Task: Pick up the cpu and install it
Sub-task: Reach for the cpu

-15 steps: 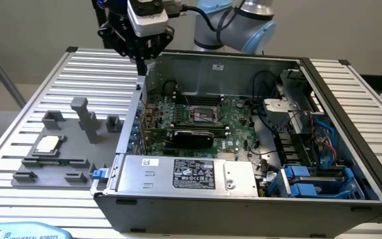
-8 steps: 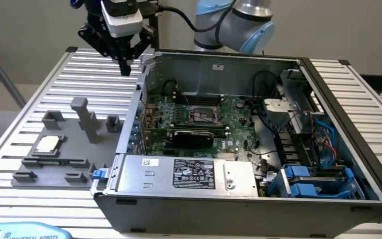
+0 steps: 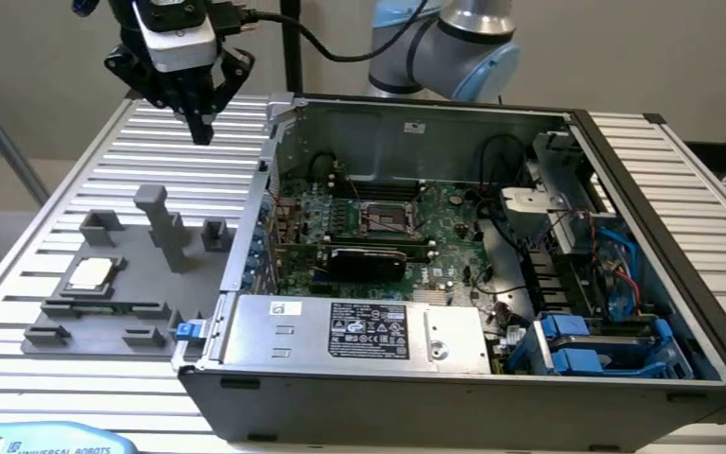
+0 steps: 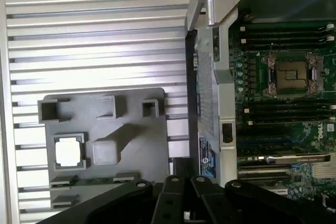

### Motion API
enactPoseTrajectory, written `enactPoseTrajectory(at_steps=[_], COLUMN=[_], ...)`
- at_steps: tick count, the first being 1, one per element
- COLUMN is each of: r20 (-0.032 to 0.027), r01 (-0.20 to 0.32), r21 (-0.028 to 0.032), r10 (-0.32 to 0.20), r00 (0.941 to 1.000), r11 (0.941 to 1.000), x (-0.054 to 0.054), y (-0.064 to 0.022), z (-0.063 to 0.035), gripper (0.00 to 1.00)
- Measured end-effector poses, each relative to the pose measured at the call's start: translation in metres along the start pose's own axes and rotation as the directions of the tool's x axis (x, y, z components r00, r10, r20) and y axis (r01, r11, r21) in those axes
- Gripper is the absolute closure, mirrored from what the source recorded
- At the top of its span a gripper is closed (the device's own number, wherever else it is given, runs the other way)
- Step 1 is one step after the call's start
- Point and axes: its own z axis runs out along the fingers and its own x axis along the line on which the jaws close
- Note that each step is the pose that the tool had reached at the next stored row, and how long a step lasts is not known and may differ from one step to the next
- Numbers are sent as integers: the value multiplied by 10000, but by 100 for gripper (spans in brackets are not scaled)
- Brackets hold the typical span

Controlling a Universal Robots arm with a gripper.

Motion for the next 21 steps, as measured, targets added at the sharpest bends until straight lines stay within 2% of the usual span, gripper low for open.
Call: enactPoseTrajectory(at_steps=[13, 21], r20=[0, 0], r01=[0, 0], r21=[0, 0], r10=[0, 0], r00=[10000, 10000], r11=[10000, 10000], x=[586, 948], y=[-109, -168], z=[31, 93], gripper=[89, 89])
